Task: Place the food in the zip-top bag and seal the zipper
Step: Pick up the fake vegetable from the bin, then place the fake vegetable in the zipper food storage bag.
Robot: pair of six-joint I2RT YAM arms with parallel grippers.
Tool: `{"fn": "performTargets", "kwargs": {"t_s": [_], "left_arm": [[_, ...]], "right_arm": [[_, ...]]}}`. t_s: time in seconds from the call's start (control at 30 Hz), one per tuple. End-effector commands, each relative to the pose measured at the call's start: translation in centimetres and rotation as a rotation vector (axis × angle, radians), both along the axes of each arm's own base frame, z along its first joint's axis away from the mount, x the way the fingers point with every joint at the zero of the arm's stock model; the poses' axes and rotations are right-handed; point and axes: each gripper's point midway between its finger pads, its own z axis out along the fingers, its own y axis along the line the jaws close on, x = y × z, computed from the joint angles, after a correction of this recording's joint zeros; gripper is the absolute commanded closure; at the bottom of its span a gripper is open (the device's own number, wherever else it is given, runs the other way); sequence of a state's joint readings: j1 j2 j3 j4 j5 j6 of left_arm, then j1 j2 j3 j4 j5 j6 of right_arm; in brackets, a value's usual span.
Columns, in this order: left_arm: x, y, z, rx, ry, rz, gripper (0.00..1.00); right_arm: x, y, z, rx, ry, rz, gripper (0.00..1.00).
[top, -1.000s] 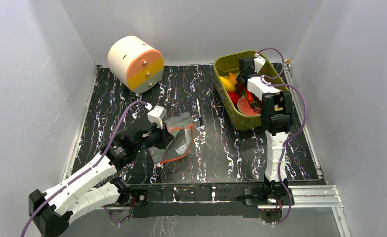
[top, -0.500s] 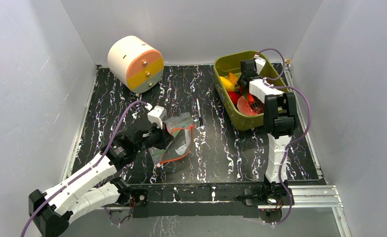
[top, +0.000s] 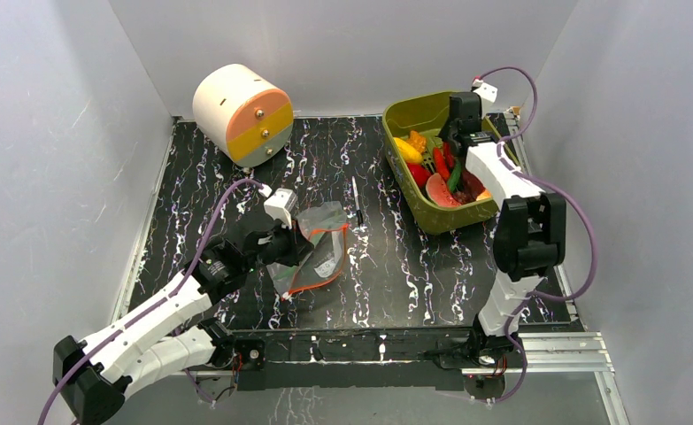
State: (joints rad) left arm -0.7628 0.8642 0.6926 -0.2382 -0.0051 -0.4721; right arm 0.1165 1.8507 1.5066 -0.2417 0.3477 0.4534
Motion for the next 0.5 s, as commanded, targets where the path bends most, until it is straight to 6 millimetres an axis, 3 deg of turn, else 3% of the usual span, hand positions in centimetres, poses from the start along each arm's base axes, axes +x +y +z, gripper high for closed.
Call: {"fn": "performTargets", "kwargs": {"t_s": [0.0, 0.13, 0.47], "left_arm": [[0.9, -0.8, 2.6, -0.072, -0.031, 0.030, 1.00], [1.2, -0.6, 2.8, -0.062, -0.030, 0.057, 1.00], [2.3, -0.1, 3.7, -0.055, -0.049, 0.125, 1.00]], "right_arm": [[-2.1, -0.3, 2.8, -0.014, -0.014, 0.020, 0.86], [-4.2, 0.8, 4.7, 0.037, -0.023, 0.077, 0.86], [-10.9, 6.3, 7.8, 0.261, -0.066, 0.326, 0.85]]}}
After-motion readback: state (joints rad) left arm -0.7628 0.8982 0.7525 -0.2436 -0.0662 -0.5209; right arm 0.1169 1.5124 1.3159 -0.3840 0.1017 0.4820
